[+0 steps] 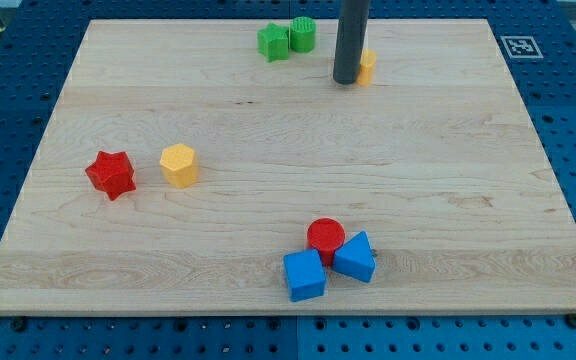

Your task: Place the yellow heart at the right side of the green circle

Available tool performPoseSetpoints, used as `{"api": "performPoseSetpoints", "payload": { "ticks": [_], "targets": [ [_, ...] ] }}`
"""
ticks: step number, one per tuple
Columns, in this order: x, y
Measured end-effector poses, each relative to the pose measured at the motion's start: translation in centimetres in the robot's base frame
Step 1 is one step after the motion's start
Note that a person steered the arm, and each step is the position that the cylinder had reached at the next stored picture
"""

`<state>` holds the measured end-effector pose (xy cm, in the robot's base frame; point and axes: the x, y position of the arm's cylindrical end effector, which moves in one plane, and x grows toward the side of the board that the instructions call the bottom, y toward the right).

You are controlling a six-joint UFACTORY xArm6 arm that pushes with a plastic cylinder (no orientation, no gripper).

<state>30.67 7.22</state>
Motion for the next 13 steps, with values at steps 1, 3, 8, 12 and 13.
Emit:
{"api": "performPoseSetpoints", "payload": {
  "ticks": [1,3,8,12,13],
  "targets": [
    [0.5,0.2],
    [3.0,4.0],
    [0.2,8.9],
    [-3.7,-0.6],
    [-3.6,0.7]
  ]
}}
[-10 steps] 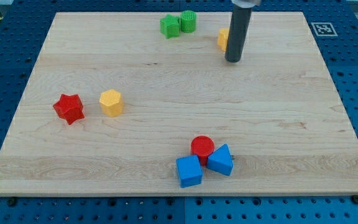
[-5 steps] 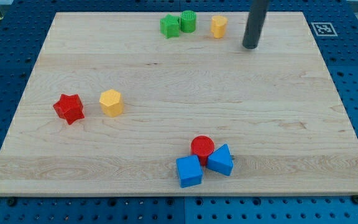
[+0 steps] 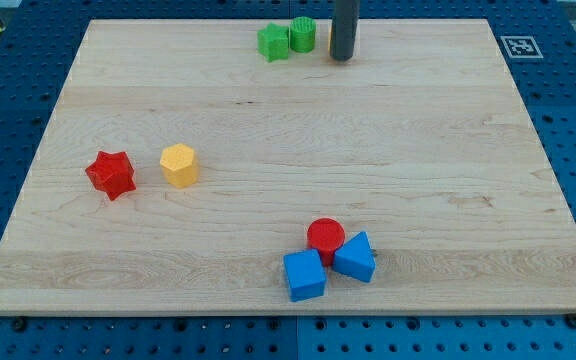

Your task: Place the yellow heart at the right side of the green circle

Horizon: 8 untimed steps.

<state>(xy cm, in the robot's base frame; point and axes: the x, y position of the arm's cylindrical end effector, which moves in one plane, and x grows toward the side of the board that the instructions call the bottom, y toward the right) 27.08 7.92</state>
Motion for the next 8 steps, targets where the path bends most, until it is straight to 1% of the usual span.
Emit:
{"api": "performPoseSetpoints", "payload": {
  "ticks": [1,2,4,6,7,8],
  "targets": [
    [0.3,3.2],
    [-0.4,4.1],
    [-2.7,2.4],
    [-2.7,-0.3],
    [-1.9,-0.3],
    [2.7,0.0]
  ]
}}
